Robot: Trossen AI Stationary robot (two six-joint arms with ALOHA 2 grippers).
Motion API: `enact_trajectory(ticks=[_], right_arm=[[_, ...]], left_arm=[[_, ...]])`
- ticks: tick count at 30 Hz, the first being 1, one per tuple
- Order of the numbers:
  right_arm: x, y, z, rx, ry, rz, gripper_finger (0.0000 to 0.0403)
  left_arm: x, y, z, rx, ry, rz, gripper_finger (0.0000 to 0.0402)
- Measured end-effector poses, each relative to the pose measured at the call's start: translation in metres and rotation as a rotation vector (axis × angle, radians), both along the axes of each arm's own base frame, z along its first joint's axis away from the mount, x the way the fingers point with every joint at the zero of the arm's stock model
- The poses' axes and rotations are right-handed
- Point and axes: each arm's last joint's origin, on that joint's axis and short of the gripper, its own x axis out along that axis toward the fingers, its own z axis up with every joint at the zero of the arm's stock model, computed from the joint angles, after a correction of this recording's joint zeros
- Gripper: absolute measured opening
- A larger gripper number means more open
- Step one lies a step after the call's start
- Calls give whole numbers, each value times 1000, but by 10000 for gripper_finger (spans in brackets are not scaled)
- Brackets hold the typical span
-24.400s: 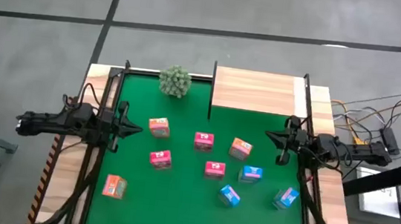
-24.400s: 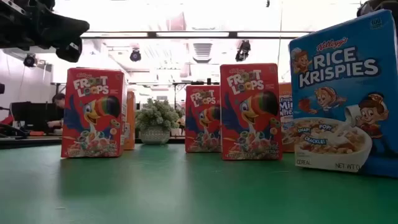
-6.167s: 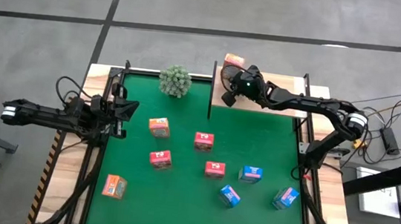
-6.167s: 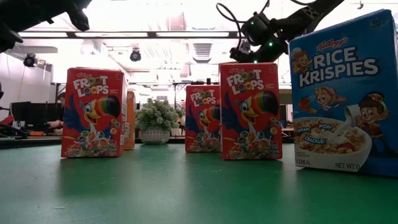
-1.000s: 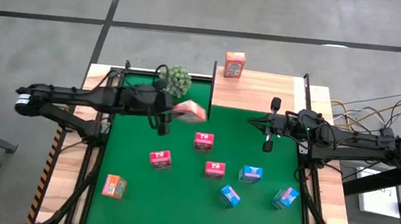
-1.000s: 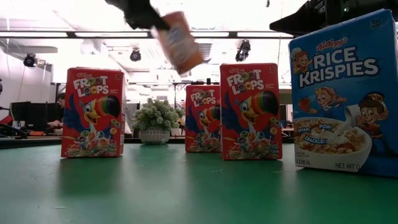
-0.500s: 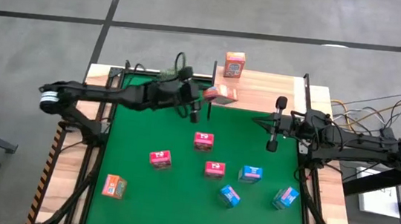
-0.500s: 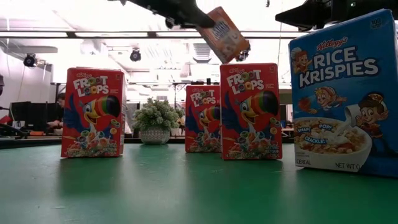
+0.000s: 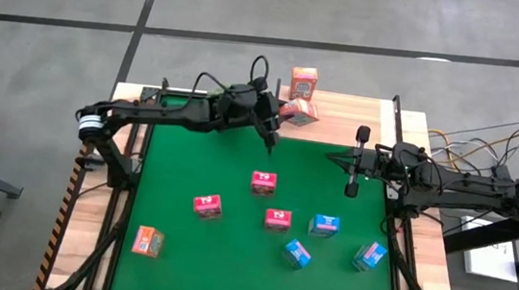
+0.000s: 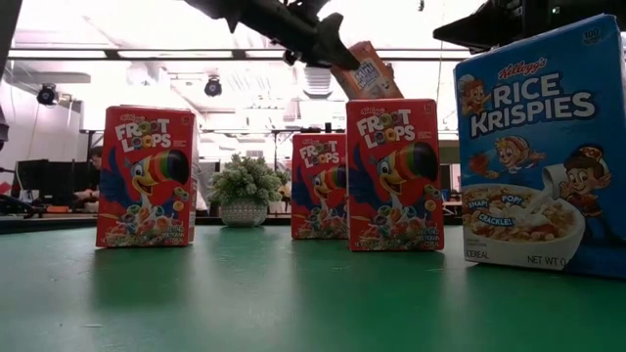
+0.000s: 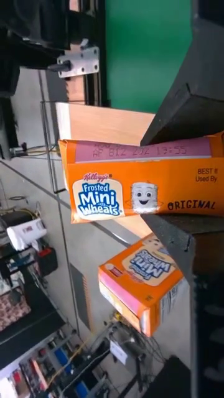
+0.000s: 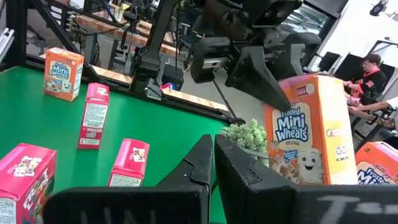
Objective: Stack cereal on shelf
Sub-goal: Put the top orange cereal box on the shelf
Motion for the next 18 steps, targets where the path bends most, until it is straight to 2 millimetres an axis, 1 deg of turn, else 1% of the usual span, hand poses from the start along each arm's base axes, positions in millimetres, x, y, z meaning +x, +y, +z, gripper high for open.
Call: enact_trajectory(ticks=[11,15,18], right_arm=[[0,0,0,2,2,-4,9],[0,0,-1,4,11,-9,9],[0,0,-2,4,16,-9,9]], left_arm=[[10,12,-21,-9,28,13,206],[12,14,-26,-2,44,12,220],[12,14,-26,9,52,10,225]])
